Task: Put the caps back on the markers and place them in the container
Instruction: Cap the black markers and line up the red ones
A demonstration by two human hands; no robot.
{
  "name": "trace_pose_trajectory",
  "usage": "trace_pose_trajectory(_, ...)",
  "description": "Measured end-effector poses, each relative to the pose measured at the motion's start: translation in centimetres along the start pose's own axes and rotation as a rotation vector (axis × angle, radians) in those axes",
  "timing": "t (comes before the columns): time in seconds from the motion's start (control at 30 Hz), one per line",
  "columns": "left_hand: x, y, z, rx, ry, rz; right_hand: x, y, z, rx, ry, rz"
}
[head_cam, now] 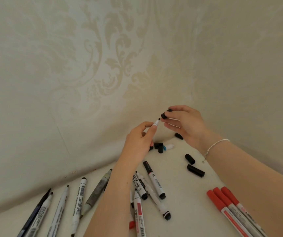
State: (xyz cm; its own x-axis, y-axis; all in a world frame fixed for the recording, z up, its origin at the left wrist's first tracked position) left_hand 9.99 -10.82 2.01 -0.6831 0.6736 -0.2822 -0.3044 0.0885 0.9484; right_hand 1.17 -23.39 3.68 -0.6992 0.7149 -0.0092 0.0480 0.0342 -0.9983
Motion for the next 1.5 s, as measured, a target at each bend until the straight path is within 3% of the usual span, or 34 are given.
trace_pose_trajectory(0.13,0.0,0.0,-0.1,0.006,-0.011,0.002,0.0,0.0,-0.7,-0.027,-0.028,-0.001)
trace_pose_trajectory(0.37,0.0,0.0,0.0,0.012,0.002,-0.013,-0.4,-0.6,0.9,0.061,0.103,-0.003)
trace_pose_trajectory(0.5,-0.1,0.0,0.2,0.011,0.019,-0.02,-0.8,-0.4,0.6,0.188,0.052,-0.035)
trace_pose_trajectory(1.5,0.2,0.0,-0.6,0.024,-0.033,-0.012,-0.9,-0.9,-0.9,0.177,-0.049,0.021)
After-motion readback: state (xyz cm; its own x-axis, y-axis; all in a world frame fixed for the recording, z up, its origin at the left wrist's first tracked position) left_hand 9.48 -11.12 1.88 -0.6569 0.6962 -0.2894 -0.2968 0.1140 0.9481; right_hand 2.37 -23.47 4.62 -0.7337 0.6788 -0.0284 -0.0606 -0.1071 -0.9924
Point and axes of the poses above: each hand's wrist, its own x-axis away from the middle knuckle, its own z-axis out of the back of the hand, y = z × x, the point moved 10 cm from there along -x, towards the middle knuckle, and after that the axes turned 13 degrees about x, right-handed, at the moved point
